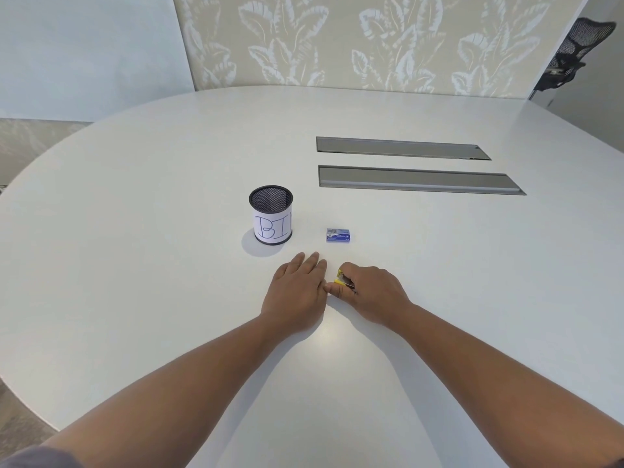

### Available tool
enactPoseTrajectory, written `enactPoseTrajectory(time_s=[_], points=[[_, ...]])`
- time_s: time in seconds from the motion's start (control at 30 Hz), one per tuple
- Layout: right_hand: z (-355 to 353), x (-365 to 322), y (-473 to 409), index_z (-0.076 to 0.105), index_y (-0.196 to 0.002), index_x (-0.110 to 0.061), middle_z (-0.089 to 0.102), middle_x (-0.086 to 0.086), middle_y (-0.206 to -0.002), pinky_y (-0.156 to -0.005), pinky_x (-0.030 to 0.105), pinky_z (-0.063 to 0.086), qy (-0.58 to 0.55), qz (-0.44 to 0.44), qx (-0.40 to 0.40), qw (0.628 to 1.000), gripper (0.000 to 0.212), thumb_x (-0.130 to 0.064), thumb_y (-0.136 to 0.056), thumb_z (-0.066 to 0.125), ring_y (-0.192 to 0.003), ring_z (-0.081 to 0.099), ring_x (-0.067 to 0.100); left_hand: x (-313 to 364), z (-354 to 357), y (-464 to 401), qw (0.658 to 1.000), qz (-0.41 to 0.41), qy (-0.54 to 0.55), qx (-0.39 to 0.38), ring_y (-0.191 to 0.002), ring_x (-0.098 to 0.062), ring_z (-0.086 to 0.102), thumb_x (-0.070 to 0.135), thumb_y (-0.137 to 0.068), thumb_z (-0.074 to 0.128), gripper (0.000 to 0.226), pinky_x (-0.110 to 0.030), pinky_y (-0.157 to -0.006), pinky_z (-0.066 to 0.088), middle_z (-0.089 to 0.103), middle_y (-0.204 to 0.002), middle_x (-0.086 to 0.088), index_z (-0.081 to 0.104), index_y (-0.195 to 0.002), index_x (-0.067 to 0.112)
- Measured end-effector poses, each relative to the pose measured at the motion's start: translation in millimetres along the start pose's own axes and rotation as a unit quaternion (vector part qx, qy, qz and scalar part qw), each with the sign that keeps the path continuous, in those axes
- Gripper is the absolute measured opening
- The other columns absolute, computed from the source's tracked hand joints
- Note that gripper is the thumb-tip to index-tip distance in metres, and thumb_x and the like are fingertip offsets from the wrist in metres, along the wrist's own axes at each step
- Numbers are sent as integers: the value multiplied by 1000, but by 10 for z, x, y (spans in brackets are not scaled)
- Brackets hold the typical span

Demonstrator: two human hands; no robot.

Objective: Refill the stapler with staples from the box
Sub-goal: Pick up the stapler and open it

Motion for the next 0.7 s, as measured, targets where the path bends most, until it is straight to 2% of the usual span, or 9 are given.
enactPoseTrajectory(time_s=[0.17, 0.33, 0.47, 0.6, 0.7], points=[[6, 5, 6, 38, -80, -24, 46, -7, -61, -55, 32, 34, -9, 7, 3, 1000, 49, -71, -93, 44, -57, 43, 13, 2, 2, -4, 1000, 1, -1, -1, -155, -20, 11, 36, -102, 28, 55, -37, -123, 13, 20, -167, 4, 29, -156, 24], [13, 9, 17, 41, -82, -24, 50, -6, -65, -60, 34, 40, -21, 17, 3, 1000, 50, -72, -91, 46, -64, 49, 20, 5, -1, -2, 1000, 2, 1, 2, -155, -20, 11, 36, -102, 28, 56, -38, -123, 13, 20, -167, 4, 29, -156, 24], [5, -8, 41, 50, -101, -25, 65, -6, -82, -72, 36, 49, -50, 46, -5, 998, 54, -77, -85, 52, -77, 61, 21, 14, -23, 5, 1000, 4, 9, 1, -155, -20, 12, 36, -101, 31, 54, -37, -123, 14, 22, -166, 4, 32, -154, 24], [-14, -13, 60, 52, -117, -28, 63, -10, -87, -74, 34, 47, -109, 58, -24, 992, 51, -70, -88, 57, -81, 58, 17, 19, -19, 22, 998, 17, 57, 16, -152, -17, 22, 34, -100, 38, 44, -34, -120, 19, 36, -160, 8, 50, -142, 28], [-5, 14, 56, 51, -135, -24, 66, -6, -118, -95, 39, 50, -211, 69, -25, 975, 54, -56, -92, 62, -107, 61, 19, -6, 12, -2, 992, 18, 126, 18, -146, -11, 35, 38, -97, 43, 37, -33, -117, 28, 53, -147, 16, 62, -129, 36]])
Point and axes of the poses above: each hand's wrist, its own y-axis away from the middle knuckle, its own z-axis out of the palm, x = y × z, the point moved 1 cm from there along -y, towards the middle knuckle
